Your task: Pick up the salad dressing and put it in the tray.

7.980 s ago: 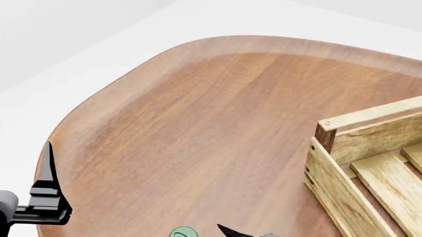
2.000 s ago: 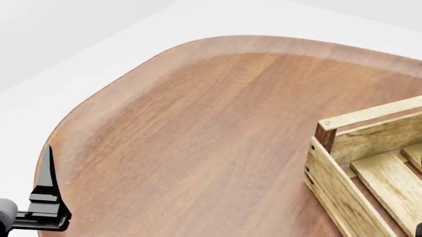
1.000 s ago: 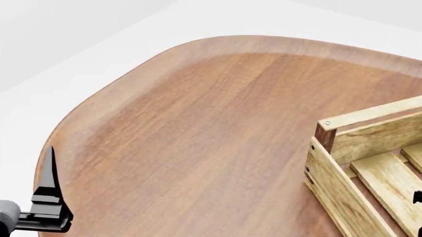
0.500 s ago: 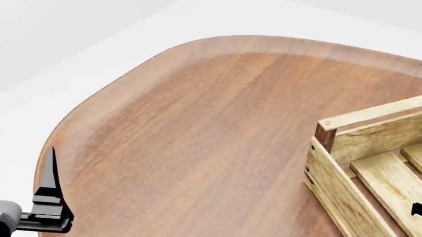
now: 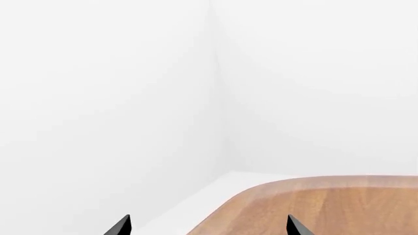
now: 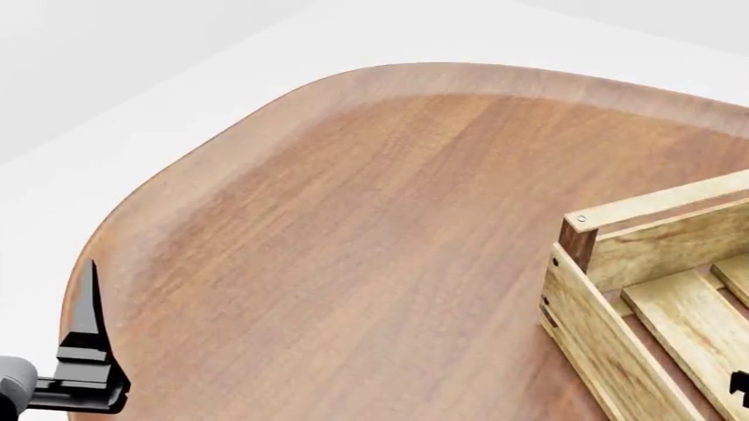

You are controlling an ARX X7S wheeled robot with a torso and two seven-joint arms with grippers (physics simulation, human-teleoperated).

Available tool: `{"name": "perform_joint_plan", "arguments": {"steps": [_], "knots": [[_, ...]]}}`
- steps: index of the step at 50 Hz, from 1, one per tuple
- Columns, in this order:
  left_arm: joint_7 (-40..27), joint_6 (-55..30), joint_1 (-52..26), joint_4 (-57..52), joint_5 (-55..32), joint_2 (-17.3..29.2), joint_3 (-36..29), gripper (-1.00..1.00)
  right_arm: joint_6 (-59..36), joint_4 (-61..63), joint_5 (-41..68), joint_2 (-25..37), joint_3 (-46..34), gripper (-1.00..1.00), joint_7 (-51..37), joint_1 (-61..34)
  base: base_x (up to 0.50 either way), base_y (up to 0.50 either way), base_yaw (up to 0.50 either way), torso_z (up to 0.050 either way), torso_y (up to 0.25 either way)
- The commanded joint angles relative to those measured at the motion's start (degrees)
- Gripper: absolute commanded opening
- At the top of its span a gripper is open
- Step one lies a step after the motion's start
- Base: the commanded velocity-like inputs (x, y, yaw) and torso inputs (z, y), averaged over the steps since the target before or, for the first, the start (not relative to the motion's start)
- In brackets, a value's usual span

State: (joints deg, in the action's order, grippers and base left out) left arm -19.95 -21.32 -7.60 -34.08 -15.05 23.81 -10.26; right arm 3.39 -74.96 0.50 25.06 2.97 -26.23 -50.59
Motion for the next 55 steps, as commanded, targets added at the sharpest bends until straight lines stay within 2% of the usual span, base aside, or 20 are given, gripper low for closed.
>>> {"name": "perform_joint_plan", "arguments": {"steps": [1, 27, 45, 48, 55], "knots": [[-0.2, 0.0, 0.0, -0.1, -0.1, 0.1, -0.1, 1.00, -0.1, 0.0, -0.6, 0.1, -0.5, 1.00, -0.5, 0.1, 0.00, 0.00, 0.00, 0.000, 0.000], [-0.5, -0.1, -0.2, -0.4, -0.2, 0.4, -0.5, 1.00, 2.3, 0.0, -0.6, 0.6, -1.5, 1.00, -1.7, 1.2, 0.00, 0.00, 0.00, 0.000, 0.000], [-0.7, -0.7, -0.7, -1.3, -0.4, 0.7, -0.9, 1.00, 5.2, 0.8, -2.5, 2.7, -3.7, 1.00, -2.2, -1.5, 0.00, 0.00, 0.00, 0.000, 0.000], [-0.7, -0.6, -0.6, -1.2, -0.3, 0.8, -0.9, 1.00, -3.3, 17.9, -1.3, 3.1, -2.6, 1.00, -1.5, 5.3, 0.00, 0.00, 0.00, 0.000, 0.000], [-0.9, -0.9, -0.6, -1.8, -0.7, 1.0, -0.6, 1.00, -15.2, 46.7, 1.3, 3.7, -0.8, 1.00, 0.3, 16.7, 0.00, 0.00, 0.00, 0.000, 0.000]]}}
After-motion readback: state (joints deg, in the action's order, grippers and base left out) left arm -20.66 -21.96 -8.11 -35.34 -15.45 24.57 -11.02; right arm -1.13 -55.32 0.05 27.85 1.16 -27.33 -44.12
